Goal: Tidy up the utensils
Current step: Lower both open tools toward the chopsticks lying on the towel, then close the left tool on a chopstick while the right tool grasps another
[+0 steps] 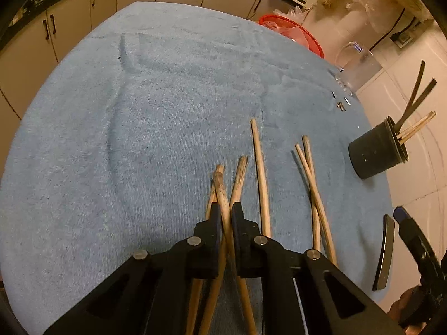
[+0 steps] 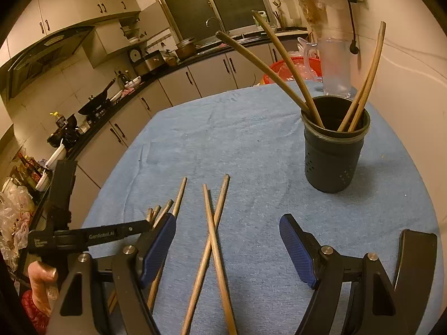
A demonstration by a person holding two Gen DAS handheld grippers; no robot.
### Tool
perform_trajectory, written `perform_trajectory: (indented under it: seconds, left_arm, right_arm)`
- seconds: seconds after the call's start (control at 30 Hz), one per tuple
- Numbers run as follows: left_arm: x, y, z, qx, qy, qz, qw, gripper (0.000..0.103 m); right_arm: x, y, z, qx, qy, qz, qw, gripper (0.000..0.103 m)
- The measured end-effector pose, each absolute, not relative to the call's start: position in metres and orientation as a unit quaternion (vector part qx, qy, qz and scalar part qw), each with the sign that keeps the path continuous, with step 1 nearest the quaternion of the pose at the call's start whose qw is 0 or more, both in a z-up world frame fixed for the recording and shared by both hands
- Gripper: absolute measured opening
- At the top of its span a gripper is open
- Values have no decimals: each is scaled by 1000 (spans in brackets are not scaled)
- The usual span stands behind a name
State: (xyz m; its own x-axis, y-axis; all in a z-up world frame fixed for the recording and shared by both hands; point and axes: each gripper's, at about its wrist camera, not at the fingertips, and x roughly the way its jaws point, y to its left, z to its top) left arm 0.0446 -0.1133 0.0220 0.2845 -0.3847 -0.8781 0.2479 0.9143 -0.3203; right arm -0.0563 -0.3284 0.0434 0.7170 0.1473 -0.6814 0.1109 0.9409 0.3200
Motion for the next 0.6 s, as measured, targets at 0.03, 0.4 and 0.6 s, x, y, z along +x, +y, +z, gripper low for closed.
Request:
perform_trajectory:
  seconds: [0.03, 0.4, 0.6]
  left_arm:
    - [46, -113, 21, -65, 565, -198, 798, 8]
    - [37, -54, 44, -98, 525, -175, 827, 7]
    - [41, -28, 30, -108, 532, -145, 827, 7]
  right_arm:
    - [-56, -328, 43, 172, 377, 10, 910, 79]
    - [-17, -299, 36, 107, 427, 60, 896, 39]
    - [32, -278, 18, 42, 474, 78, 876, 38]
